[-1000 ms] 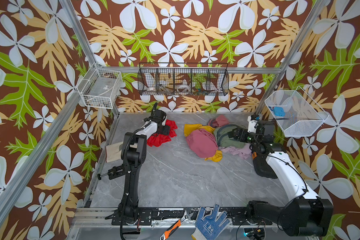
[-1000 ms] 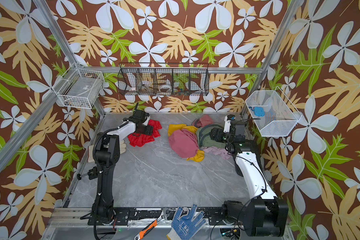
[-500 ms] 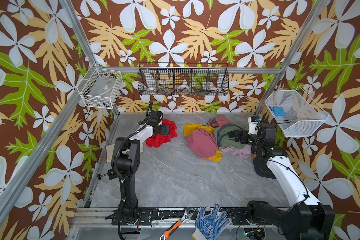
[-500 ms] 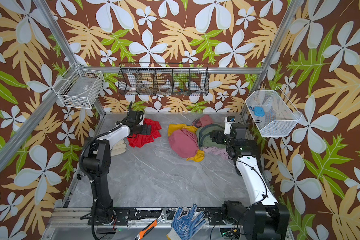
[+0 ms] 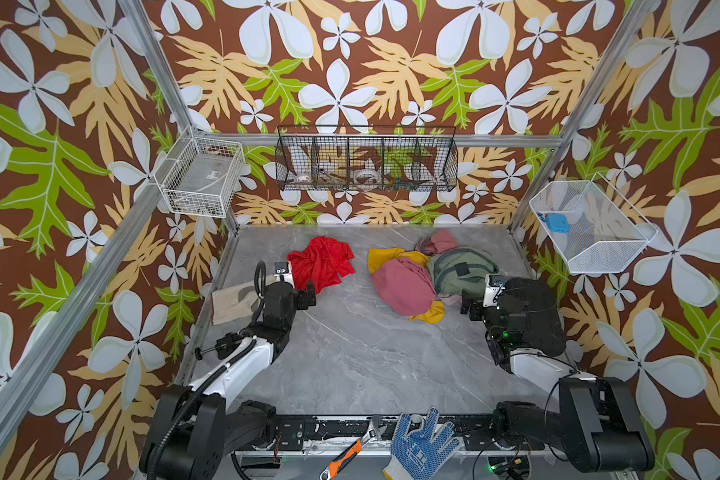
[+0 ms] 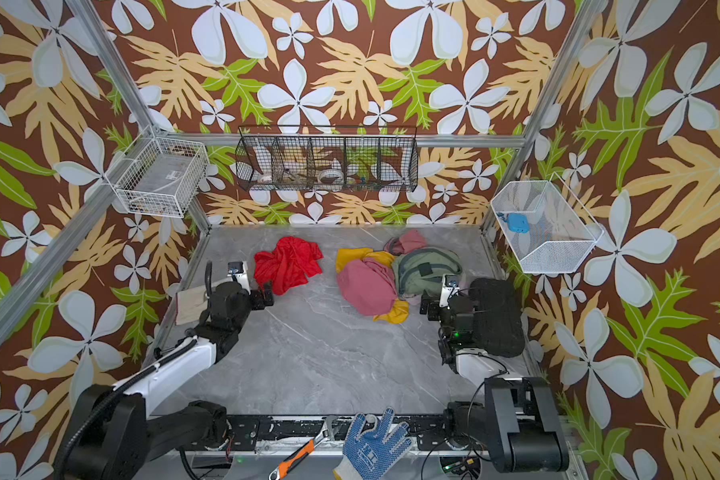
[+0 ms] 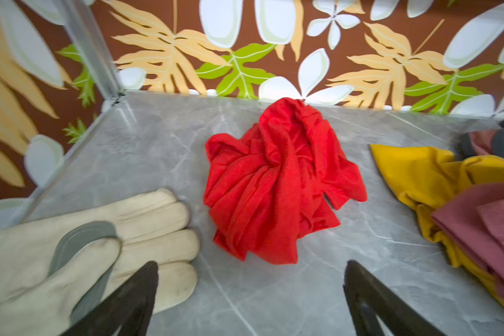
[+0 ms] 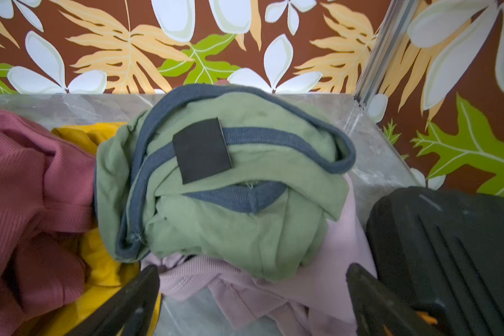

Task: Pick out a specific cloth from the pile

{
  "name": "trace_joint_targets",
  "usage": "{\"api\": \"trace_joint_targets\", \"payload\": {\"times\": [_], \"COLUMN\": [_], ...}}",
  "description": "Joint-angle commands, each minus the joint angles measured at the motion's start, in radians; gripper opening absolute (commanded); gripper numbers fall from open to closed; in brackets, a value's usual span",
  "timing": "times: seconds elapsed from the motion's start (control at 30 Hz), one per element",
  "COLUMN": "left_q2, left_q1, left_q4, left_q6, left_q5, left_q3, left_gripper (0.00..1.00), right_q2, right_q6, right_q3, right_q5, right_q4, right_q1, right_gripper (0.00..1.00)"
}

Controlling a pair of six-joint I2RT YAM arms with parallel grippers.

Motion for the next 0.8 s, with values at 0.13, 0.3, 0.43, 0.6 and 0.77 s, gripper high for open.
{"api": "trace_joint_targets", "payload": {"times": [0.13,0.3,0.43,0.6,0.77], "left_q2": [0.001,0.037,0.154,0.215,0.246], "left_q1": [0.005,0.015,0.131,0.153,0.151], "left_q4": [0.391,0.607,0.854,0.846,0.844], "left_q6": [0.077,0.115,0.052,0.043,0.060], "left_q5": [-0.150,-0.176,-0.009,0.038,0.047], "left_q3": [-0.133,-0.258,-0.337,-0.309,-0.280], "left_gripper": [1.00,1.00,1.00,1.00,1.00], "right_q2": [0.016,0.065,0.179,0.221,0.225], "right_q6": [-0.079,-0.067,-0.067,-0.045,-0.026], "right_q3": [-0.133,-0.162,-0.153,-0.121,-0.093], "right_q5": [0.136,0.132,0.126,0.109,0.077], "right_q4": [0.285,0.399,0.479,0.454,0.409], "right_q1": [0.081,0.081,0.079,0.055,0.032], "right_gripper": [1.00,1.00,1.00,0.99,0.99]}}
